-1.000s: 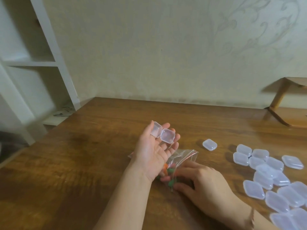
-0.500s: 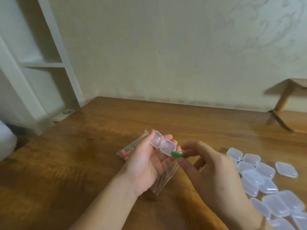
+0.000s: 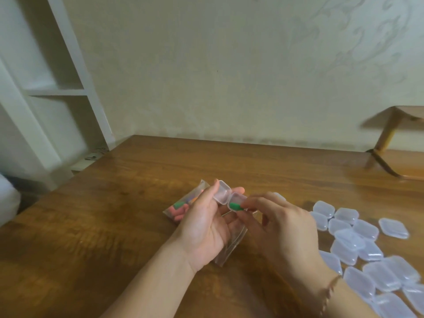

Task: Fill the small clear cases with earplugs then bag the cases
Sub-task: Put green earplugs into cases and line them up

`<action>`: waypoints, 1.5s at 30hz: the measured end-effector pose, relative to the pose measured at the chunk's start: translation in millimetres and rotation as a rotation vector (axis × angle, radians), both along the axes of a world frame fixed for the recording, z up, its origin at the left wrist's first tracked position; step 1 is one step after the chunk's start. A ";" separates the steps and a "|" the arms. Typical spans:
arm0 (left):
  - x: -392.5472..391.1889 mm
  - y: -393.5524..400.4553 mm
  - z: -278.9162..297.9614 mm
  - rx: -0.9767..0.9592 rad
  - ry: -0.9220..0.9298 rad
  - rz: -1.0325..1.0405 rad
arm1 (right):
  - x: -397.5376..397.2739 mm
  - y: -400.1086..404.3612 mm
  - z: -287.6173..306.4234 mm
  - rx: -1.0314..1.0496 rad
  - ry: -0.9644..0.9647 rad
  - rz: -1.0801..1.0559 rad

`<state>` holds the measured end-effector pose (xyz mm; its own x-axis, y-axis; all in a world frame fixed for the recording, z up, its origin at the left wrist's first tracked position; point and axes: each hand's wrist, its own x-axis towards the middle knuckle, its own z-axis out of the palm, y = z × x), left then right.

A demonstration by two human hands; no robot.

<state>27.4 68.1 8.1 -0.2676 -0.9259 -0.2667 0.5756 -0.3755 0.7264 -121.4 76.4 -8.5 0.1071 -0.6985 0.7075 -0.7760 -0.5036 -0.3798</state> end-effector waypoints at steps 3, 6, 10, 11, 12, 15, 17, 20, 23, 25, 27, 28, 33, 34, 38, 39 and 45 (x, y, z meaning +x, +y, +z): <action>0.9 0.9 0.7 0.024 -0.006 0.021 | 1.0 -1.1 -3.0 0.034 0.045 -0.006; 4.8 -1.3 2.4 0.030 -0.015 0.049 | 1.2 1.2 0.3 0.043 0.004 -0.014; 16.0 -9.8 9.3 0.053 -0.013 0.166 | -3.1 3.7 4.3 0.230 0.051 -0.149; 19.6 -12.4 10.4 0.058 0.004 0.199 | -3.4 5.3 2.1 0.333 0.137 -0.185; 23.2 -14.9 10.9 0.067 0.030 0.230 | -2.7 7.5 -1.3 0.411 0.192 -0.188; 30.1 -20.1 10.8 0.102 0.092 0.297 | 7.8 14.7 -5.5 0.486 0.191 -0.074; 30.7 -22.0 10.6 0.118 0.110 0.302 | 16.7 14.5 -8.2 0.500 0.196 -0.012; 28.7 -21.2 10.8 0.127 0.114 0.267 | 27.2 10.9 -16.4 0.435 0.199 0.006; 26.6 -20.3 11.3 0.132 0.116 0.236 | 29.5 9.0 -18.3 0.377 0.202 -0.020; 25.2 -20.6 11.5 0.127 0.103 0.226 | 22.7 11.1 -14.3 0.470 0.182 -0.020; 24.2 -20.1 11.7 0.119 0.090 0.220 | 11.3 14.9 -6.0 0.505 0.118 -0.022; 23.9 -19.8 11.9 0.115 0.086 0.212 | 4.4 16.1 -3.0 0.507 0.012 -0.014; 19.8 -15.2 10.9 0.096 0.094 0.130 | -21.1 7.2 8.1 0.610 -0.661 0.205; 18.8 -13.6 10.5 0.096 0.098 0.102 | -22.0 5.0 8.4 0.621 -0.721 0.227; 13.3 -10.1 6.0 0.098 0.109 0.022 | -23.3 0.9 3.1 0.433 -0.645 0.129; 11.8 -9.6 4.6 0.094 0.101 0.006 | -23.6 0.6 2.2 0.383 -0.584 0.117; 4.6 -4.0 0.8 0.067 0.058 -0.133 | -15.0 4.8 -1.4 0.210 -0.360 0.099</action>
